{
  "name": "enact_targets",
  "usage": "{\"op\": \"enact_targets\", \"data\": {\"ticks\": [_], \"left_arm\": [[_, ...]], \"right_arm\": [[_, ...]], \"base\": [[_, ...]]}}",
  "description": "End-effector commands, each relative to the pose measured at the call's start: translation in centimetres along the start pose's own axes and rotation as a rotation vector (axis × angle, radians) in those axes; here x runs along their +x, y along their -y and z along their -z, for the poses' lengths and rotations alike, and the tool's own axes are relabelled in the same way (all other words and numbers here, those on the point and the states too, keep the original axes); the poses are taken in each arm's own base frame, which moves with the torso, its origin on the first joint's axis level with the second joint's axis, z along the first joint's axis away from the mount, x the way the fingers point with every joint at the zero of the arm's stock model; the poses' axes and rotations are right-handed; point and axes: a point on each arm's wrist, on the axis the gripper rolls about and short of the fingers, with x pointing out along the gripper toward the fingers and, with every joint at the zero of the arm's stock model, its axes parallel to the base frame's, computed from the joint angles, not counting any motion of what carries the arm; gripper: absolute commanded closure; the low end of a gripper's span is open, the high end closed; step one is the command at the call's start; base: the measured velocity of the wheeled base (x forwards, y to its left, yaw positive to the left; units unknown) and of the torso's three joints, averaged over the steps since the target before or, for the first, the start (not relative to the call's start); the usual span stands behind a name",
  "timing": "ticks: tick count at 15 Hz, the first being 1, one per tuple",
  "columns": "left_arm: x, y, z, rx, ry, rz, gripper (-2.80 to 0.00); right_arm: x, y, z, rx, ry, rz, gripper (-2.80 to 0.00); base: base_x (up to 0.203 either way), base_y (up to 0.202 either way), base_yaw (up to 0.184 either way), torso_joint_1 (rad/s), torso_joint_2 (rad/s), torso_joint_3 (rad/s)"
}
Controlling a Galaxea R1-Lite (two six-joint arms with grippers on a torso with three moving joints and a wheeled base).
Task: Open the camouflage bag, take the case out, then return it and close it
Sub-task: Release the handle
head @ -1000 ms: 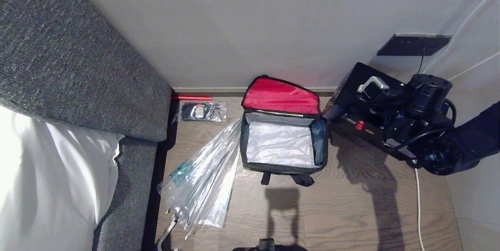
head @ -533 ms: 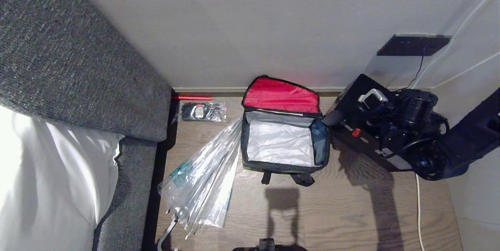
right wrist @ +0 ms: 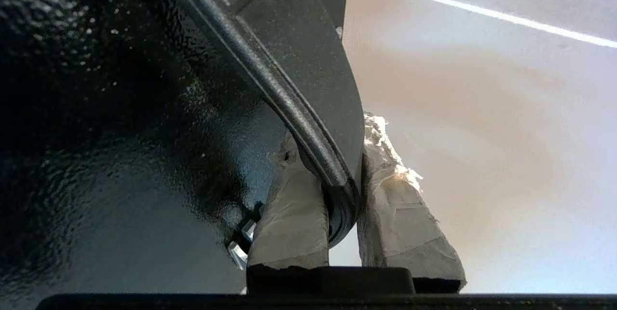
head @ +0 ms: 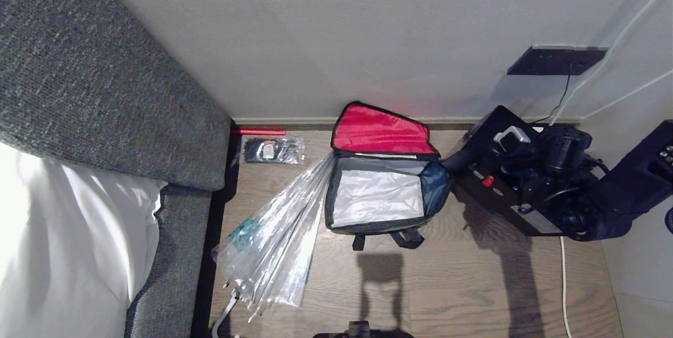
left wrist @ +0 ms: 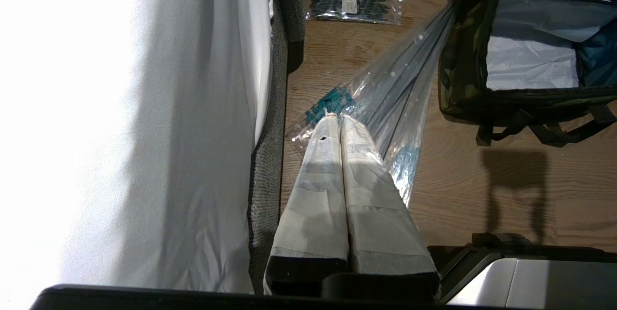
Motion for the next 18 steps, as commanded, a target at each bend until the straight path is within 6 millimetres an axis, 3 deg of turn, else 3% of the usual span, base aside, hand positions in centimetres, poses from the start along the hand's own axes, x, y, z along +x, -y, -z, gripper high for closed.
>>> {"op": "enact_targets", "data": {"ticks": [1, 7, 12, 15, 18], "left_arm": [[0.0, 0.0, 0.0, 0.001, 0.0, 0.0, 0.0], [0.0, 0.0, 0.0, 0.001, 0.0, -0.002, 0.0], [0.0, 0.0, 0.0, 0.001, 0.0, 0.0, 0.0], [0.0, 0.0, 0.0, 0.0, 0.0, 0.0, 0.0], [0.0, 0.0, 0.0, 0.0, 0.0, 0.0, 0.0]], "right_arm": [[-0.3, 1.2, -0.2, 0.013, 0.002, 0.019, 0.0], [-1.5, 3.3, 0.2, 0.034, 0.006, 0.029, 0.0], [-0.8, -0.2, 1.3, -0.009, -0.029, -0.031, 0.0], [0.1, -3.4, 2.0, -0.031, -0.055, -0.072, 0.0], [1.3, -5.0, 1.9, -0.019, -0.066, -0.075, 0.0]], "base": [[0.0, 0.0, 0.0, 0.0, 0.0, 0.0], [0.0, 0.0, 0.0, 0.0, 0.0, 0.0], [0.0, 0.0, 0.0, 0.0, 0.0, 0.0], [0.0, 0.0, 0.0, 0.0, 0.0, 0.0], [0.0, 0.0, 0.0, 0.0, 0.0, 0.0]]}}
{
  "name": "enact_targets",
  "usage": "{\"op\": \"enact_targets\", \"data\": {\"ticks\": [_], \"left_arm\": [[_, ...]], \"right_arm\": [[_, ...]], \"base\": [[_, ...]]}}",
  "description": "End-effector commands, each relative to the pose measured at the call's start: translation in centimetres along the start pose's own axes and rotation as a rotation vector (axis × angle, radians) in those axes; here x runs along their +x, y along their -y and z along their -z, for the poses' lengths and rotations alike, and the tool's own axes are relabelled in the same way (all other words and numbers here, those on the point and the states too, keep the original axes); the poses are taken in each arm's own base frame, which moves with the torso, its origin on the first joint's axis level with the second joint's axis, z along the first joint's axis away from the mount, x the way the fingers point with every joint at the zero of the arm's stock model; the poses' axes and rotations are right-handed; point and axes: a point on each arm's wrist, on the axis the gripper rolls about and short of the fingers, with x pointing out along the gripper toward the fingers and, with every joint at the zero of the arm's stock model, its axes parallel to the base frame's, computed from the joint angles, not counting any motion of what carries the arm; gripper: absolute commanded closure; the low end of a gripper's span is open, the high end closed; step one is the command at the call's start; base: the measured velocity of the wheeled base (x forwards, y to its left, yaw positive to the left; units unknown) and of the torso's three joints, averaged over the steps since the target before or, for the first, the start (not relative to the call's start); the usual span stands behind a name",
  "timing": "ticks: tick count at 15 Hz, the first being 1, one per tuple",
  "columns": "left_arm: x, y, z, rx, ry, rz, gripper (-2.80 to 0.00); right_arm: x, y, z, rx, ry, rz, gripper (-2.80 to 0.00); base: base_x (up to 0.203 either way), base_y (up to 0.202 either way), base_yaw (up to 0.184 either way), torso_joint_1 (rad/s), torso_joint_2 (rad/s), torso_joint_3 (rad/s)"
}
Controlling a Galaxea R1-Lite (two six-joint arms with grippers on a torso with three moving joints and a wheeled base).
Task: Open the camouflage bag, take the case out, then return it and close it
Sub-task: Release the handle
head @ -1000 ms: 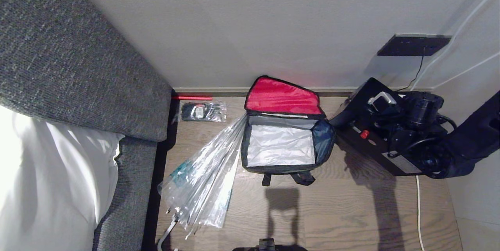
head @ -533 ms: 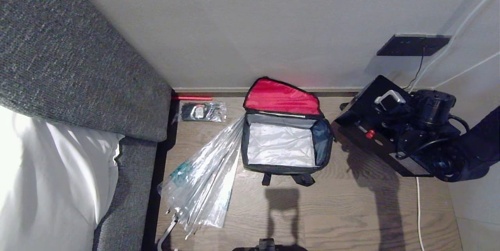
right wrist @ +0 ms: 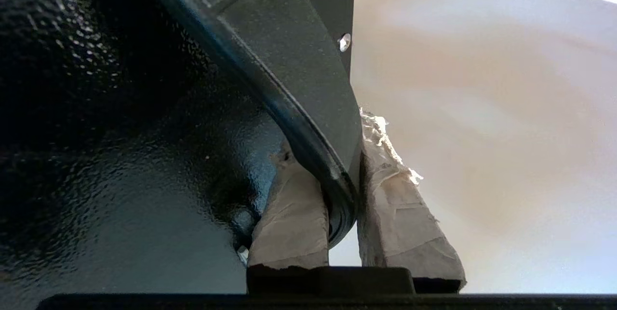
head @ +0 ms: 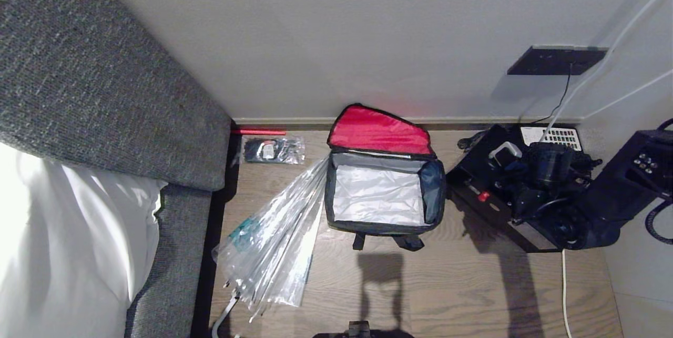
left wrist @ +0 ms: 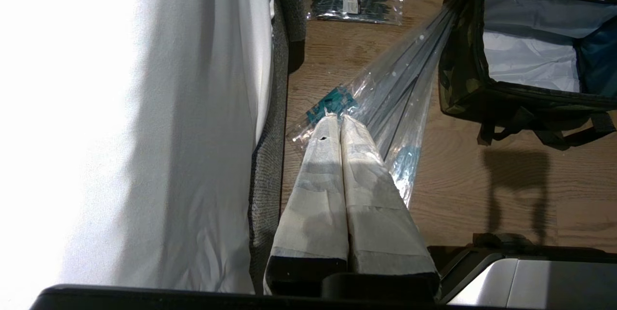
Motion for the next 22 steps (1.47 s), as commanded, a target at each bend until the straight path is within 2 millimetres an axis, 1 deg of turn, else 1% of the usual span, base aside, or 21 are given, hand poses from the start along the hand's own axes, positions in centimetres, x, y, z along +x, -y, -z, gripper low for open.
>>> {"op": "enact_targets", "data": {"ticks": [1, 3, 8, 12, 14, 17, 18, 20, 22], "left_arm": [[0.0, 0.0, 0.0, 0.0, 0.001, 0.0, 0.0], [0.0, 0.0, 0.0, 0.0, 0.001, -0.002, 0.0], [0.0, 0.0, 0.0, -0.001, 0.001, -0.002, 0.0], [0.0, 0.0, 0.0, -0.001, 0.001, 0.0, 0.0], [0.0, 0.0, 0.0, 0.0, 0.001, -0.001, 0.0], [0.0, 0.0, 0.0, 0.0, 0.001, 0.0, 0.0], [0.0, 0.0, 0.0, 0.0, 0.001, 0.0, 0.0], [0.0, 0.0, 0.0, 0.0, 0.001, -0.001, 0.0], [0.0, 0.0, 0.0, 0.0, 0.001, 0.0, 0.0]], "right_arm": [[0.9, -2.2, 0.6, -0.034, -0.025, -0.022, 0.0], [1.2, -3.6, 1.1, -0.04, -0.037, -0.043, 0.0], [2.5, -5.5, 0.8, -0.042, -0.04, -0.049, 0.0], [3.1, -7.2, 1.4, -0.065, -0.056, -0.067, 0.0], [3.2, -7.7, 1.6, -0.065, -0.06, -0.072, 0.0], [3.4, -7.8, 1.6, -0.067, -0.058, -0.072, 0.0], [3.4, -7.9, 1.8, -0.083, -0.068, -0.084, -2.8], [3.0, -8.5, 2.7, -0.119, -0.097, -0.126, -2.8], [1.7, -9.3, 4.1, -0.174, -0.129, -0.22, -2.8]], "base": [[0.0, 0.0, 0.0, 0.0, 0.0, 0.0], [0.0, 0.0, 0.0, 0.0, 0.0, 0.0], [0.0, 0.0, 0.0, 0.0, 0.0, 0.0], [0.0, 0.0, 0.0, 0.0, 0.0, 0.0], [0.0, 0.0, 0.0, 0.0, 0.0, 0.0], [0.0, 0.0, 0.0, 0.0, 0.0, 0.0], [0.0, 0.0, 0.0, 0.0, 0.0, 0.0], [0.0, 0.0, 0.0, 0.0, 0.0, 0.0], [0.0, 0.0, 0.0, 0.0, 0.0, 0.0]]}}
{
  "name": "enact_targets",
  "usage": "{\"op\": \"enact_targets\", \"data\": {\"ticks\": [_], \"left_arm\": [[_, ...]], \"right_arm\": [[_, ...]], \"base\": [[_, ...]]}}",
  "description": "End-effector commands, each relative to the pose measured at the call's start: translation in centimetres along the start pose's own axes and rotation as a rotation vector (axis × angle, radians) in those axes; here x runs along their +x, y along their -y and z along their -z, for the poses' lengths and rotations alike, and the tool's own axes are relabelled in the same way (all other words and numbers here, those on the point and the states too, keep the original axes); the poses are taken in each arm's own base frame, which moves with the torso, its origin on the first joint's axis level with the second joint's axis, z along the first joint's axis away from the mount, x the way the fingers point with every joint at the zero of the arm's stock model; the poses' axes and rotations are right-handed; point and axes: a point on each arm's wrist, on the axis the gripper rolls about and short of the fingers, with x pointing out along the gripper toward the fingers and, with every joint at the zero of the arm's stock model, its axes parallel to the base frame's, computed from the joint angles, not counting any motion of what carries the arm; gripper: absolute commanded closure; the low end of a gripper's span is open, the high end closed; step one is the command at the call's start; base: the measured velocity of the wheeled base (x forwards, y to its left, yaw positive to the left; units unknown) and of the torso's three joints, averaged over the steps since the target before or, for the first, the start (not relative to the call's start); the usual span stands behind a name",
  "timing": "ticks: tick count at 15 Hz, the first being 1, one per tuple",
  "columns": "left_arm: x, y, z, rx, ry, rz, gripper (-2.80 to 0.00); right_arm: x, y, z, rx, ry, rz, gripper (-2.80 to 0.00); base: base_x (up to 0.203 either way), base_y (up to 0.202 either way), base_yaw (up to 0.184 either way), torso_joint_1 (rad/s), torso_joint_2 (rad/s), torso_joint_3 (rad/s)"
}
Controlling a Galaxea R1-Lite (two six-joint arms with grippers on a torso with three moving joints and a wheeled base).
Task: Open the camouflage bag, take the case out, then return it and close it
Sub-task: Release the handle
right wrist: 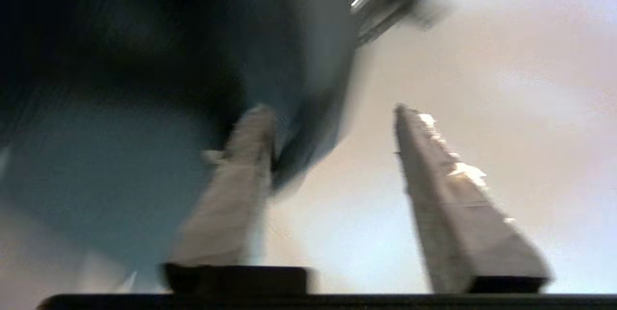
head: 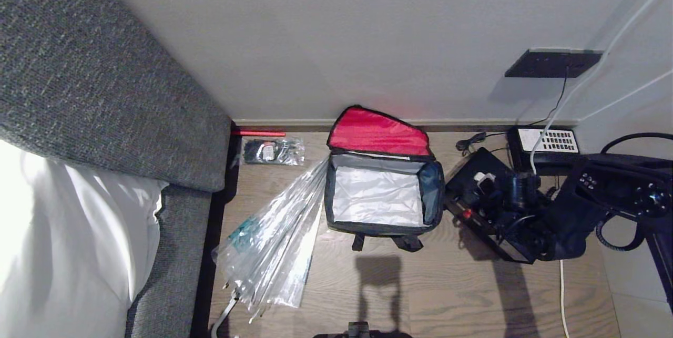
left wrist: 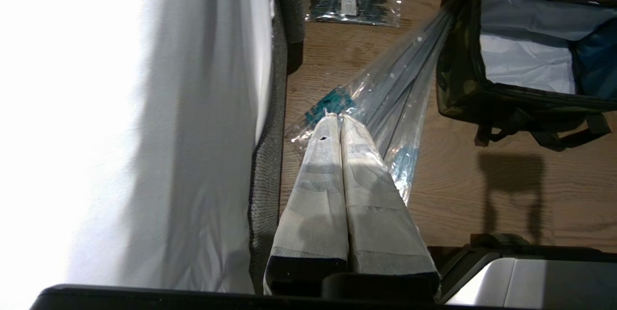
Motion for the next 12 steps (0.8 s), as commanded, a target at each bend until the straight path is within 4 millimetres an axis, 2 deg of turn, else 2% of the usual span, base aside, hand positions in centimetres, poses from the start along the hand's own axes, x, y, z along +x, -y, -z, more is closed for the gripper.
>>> {"op": "enact_targets", "data": {"ticks": [1, 4, 7, 8, 10, 12], "left_arm": [[0.0, 0.0, 0.0, 0.001, 0.001, 0.0, 0.0], [0.0, 0.0, 0.0, 0.001, 0.001, -0.001, 0.0], [0.0, 0.0, 0.0, 0.001, 0.001, 0.0, 0.0], [0.0, 0.0, 0.0, 0.001, 0.001, 0.0, 0.0], [0.0, 0.0, 0.0, 0.001, 0.001, 0.0, 0.0], [0.0, 0.0, 0.0, 0.001, 0.001, 0.0, 0.0]], "right_arm": [[-1.1, -0.7, 1.1, -0.063, -0.007, -0.089, -2.8], [-4.3, 0.8, 1.9, -0.127, 0.072, -0.258, -2.8], [-8.0, 4.3, 1.7, -0.116, 0.159, -0.296, -2.8], [-9.2, 6.1, 1.7, -0.095, 0.192, -0.295, 0.0], [-11.4, 10.0, 2.6, -0.038, 0.233, -0.289, 0.0], [-14.3, 13.5, 4.6, 0.014, 0.235, -0.299, 0.0]], "base": [[0.0, 0.0, 0.0, 0.0, 0.0, 0.0], [0.0, 0.0, 0.0, 0.0, 0.0, 0.0], [0.0, 0.0, 0.0, 0.0, 0.0, 0.0], [0.0, 0.0, 0.0, 0.0, 0.0, 0.0], [0.0, 0.0, 0.0, 0.0, 0.0, 0.0], [0.0, 0.0, 0.0, 0.0, 0.0, 0.0]]}}
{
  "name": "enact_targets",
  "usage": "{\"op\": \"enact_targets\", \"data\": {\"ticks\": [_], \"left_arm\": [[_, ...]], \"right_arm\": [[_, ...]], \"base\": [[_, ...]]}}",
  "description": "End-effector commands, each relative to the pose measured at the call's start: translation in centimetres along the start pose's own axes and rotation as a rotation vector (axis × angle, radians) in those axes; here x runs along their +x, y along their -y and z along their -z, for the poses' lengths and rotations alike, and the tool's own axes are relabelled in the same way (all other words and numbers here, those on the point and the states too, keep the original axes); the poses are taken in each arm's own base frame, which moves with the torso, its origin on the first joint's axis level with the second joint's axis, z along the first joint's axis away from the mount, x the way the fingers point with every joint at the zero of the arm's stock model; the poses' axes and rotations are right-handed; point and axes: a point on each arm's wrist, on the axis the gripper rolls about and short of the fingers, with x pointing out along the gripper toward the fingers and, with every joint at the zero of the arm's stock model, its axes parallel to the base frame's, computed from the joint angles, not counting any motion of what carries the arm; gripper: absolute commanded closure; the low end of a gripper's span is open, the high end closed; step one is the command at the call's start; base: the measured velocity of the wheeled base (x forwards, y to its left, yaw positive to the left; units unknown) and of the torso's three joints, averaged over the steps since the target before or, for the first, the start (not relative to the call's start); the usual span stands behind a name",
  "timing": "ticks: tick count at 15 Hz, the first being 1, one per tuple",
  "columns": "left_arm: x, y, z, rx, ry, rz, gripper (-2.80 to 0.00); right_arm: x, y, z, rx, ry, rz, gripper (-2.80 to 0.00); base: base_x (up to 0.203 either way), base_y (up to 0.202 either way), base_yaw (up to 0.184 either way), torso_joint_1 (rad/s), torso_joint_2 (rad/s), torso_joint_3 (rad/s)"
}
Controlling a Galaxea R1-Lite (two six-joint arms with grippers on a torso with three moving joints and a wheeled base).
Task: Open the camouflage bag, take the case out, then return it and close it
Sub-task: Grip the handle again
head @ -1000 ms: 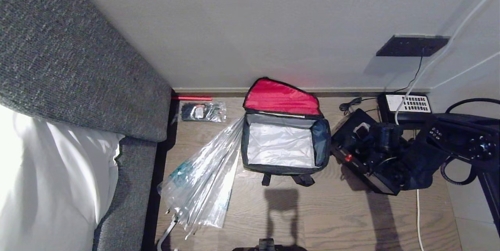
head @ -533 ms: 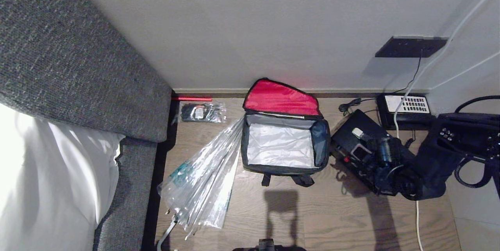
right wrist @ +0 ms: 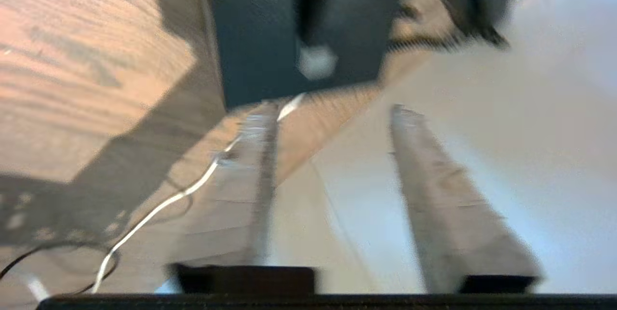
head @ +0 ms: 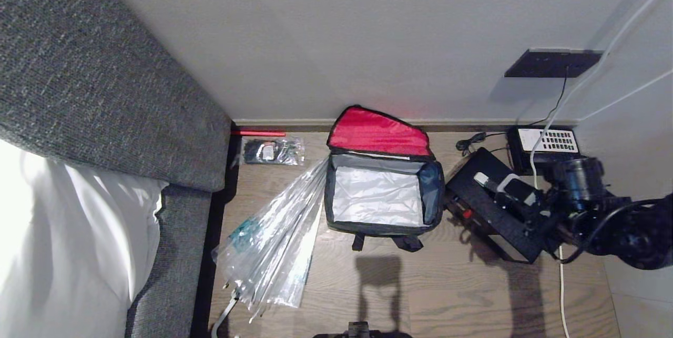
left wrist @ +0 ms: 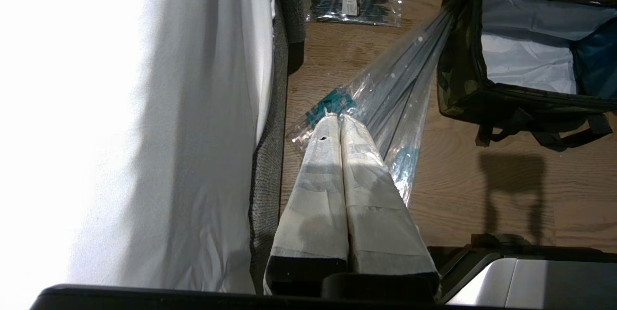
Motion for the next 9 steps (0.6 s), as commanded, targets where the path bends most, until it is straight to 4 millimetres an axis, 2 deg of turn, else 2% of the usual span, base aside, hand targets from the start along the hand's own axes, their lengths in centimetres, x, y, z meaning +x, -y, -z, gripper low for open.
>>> {"op": "enact_targets", "data": {"ticks": [1, 4, 6, 9], "left_arm": [[0.0, 0.0, 0.0, 0.0, 0.0, -0.001, 0.0], [0.0, 0.0, 0.0, 0.0, 0.0, -0.001, 0.0], [0.0, 0.0, 0.0, 0.0, 0.0, -0.001, 0.0], [0.0, 0.0, 0.0, 0.0, 0.0, -0.001, 0.0]], "right_arm": [[-5.8, 3.2, 1.2, 0.065, 0.058, 0.058, 0.0], [-12.5, 4.3, 4.9, 0.121, 0.089, 0.074, 0.0], [-16.4, 3.6, 8.2, 0.199, 0.134, 0.11, 0.0], [-20.2, 1.9, 12.4, 0.348, 0.204, 0.142, 0.0]], "base": [[0.0, 0.0, 0.0, 0.0, 0.0, 0.0], [0.0, 0.0, 0.0, 0.0, 0.0, 0.0], [0.0, 0.0, 0.0, 0.0, 0.0, 0.0], [0.0, 0.0, 0.0, 0.0, 0.0, 0.0]]}}
